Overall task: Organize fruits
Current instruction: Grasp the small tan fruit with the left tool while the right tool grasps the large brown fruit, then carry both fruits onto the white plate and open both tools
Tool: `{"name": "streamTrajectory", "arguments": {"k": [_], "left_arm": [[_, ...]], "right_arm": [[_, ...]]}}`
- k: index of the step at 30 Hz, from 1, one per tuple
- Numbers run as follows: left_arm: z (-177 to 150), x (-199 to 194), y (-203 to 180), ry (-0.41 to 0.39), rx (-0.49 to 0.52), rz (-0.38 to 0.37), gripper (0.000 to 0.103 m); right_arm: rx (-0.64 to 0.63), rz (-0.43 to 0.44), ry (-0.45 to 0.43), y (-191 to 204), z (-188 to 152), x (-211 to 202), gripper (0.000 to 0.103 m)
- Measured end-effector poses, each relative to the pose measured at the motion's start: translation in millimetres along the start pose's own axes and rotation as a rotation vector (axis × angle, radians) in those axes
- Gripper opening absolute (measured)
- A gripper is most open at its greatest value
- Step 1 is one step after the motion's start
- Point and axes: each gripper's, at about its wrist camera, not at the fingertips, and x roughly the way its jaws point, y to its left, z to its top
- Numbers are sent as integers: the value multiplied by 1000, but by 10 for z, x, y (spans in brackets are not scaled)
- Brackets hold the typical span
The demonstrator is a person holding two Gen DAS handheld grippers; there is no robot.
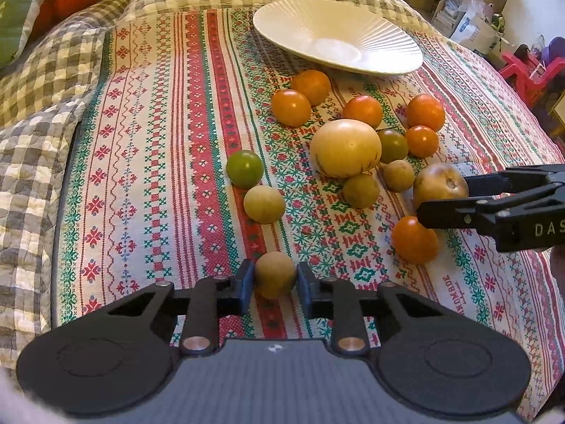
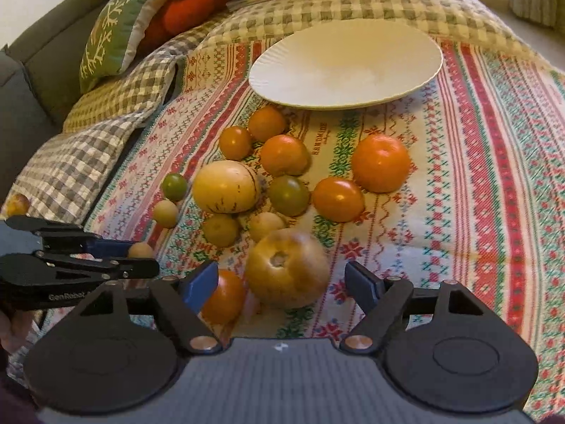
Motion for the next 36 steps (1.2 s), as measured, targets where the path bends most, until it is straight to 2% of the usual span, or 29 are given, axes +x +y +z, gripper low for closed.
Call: {"name": "streamTrajectory", "arguments": {"k": [7, 13, 15, 17, 18, 27, 36], "left_arm": [[1, -15, -4, -6, -4, 7, 16], [17, -39, -22, -17, -3, 4, 16], [22, -41, -36, -19, 1, 4, 16], [27, -48, -42, -23, 4, 6, 16], [30, -57, -42, -26, 3, 7, 16], [84, -159, -30, -75, -23, -7, 16], [162, -225, -155, -120, -19, -37, 16]], "right_arm": [[82, 17, -5, -67, 21, 12, 67], [45, -22, -1, 22, 11, 35, 62], [23, -43, -2, 72, 4, 39, 59], [14, -60, -4, 91, 1, 37, 48], [15, -66, -5, 92, 3, 42, 47], [82, -36, 0, 8, 12, -2, 46], [124, -22, -38, -5, 65, -139, 46]]}}
